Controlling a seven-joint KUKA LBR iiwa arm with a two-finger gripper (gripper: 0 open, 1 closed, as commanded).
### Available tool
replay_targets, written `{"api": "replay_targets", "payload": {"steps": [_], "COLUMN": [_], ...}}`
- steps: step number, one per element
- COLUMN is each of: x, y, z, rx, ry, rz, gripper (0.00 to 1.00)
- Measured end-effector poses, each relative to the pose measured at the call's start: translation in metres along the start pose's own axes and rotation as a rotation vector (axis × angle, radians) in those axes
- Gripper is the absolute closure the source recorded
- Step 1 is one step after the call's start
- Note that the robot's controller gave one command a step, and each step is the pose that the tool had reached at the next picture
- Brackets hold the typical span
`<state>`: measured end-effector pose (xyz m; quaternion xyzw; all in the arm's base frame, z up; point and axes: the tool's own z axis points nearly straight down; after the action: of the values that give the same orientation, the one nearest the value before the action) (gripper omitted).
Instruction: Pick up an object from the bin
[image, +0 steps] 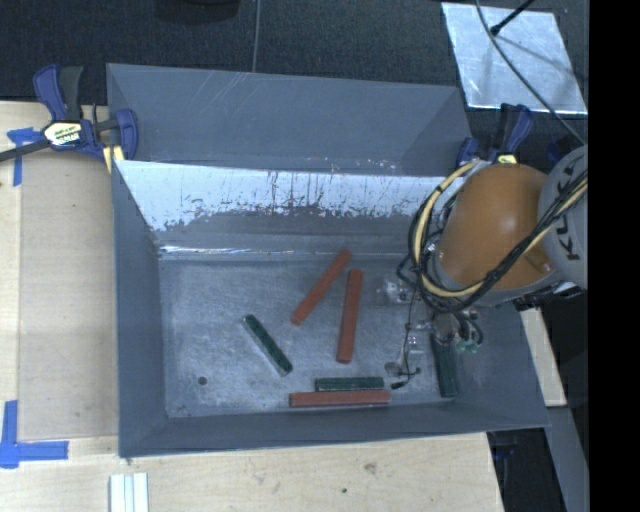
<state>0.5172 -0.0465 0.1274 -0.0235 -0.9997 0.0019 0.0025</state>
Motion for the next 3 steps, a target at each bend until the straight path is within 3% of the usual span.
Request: {"api": "replay_targets", "payload": {"steps": [1,2,3], "x": [-0.048,-0.084,-0.085], "y": [0.009,0.051,0.051], "z": [-0.018,0.056,0.052], "rx": [-0.003,0.0,0.0], "ry": [-0.012,-0.017,-0.019], "rz": [-0.144,-0.756,-0.752], "gripper": [0.0,0.0,1.0]}}
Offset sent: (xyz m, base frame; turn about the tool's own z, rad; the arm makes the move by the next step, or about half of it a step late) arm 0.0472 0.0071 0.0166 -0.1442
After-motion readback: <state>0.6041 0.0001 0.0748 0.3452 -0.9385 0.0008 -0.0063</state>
